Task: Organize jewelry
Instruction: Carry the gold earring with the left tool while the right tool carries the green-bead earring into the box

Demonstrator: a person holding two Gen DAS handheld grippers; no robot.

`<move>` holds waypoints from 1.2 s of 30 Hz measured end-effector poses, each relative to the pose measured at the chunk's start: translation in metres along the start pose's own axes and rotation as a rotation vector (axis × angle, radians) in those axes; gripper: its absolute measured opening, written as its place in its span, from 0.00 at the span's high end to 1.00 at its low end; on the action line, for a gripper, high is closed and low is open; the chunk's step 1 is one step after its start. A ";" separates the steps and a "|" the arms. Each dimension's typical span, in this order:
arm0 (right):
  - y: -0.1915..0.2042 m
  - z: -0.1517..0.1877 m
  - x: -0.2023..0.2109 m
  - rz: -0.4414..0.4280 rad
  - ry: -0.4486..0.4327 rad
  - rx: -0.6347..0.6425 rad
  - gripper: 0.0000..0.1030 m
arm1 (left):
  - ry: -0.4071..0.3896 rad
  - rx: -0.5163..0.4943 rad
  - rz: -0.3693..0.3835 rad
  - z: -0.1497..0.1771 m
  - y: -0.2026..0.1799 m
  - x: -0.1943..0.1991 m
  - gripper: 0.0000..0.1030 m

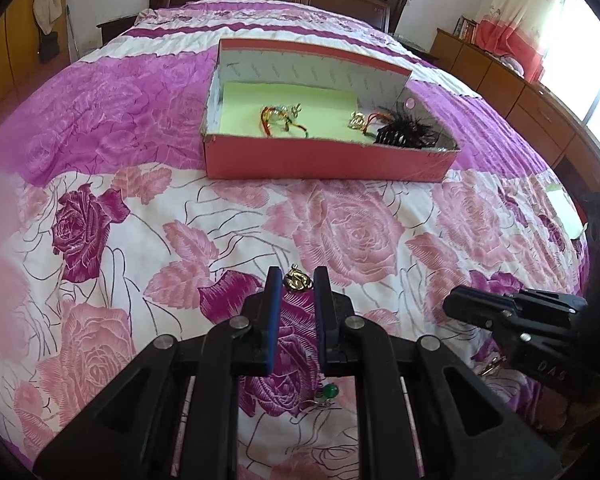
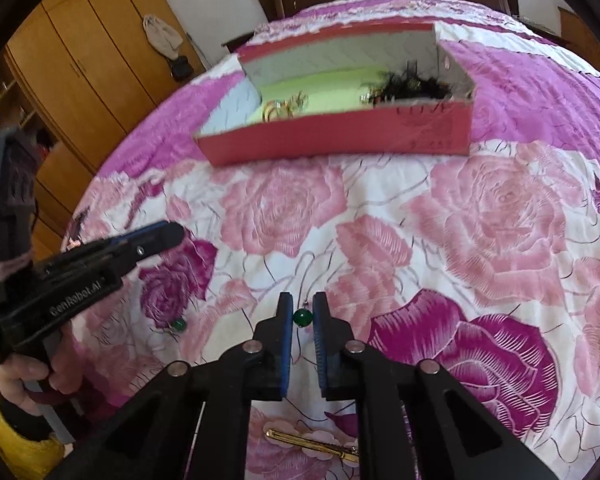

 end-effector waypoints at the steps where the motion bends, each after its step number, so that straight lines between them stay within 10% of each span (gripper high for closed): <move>1: 0.000 -0.001 0.003 -0.004 -0.014 -0.003 0.89 | -0.005 -0.003 0.001 -0.001 -0.002 0.002 0.93; 36: 0.014 -0.070 0.071 -0.019 -0.384 -0.020 0.89 | -0.261 -0.112 0.008 -0.066 -0.036 0.039 0.93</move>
Point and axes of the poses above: each gripper's, at about its wrist camera, not at the fingertips, and x roughly against the way its jaws point, y to its left, z to its underside, the point moved 1 cm from there along -x, roughly the way its jaws point, and after that the axes turned 7 degrees about z, right-handed, at the moved point
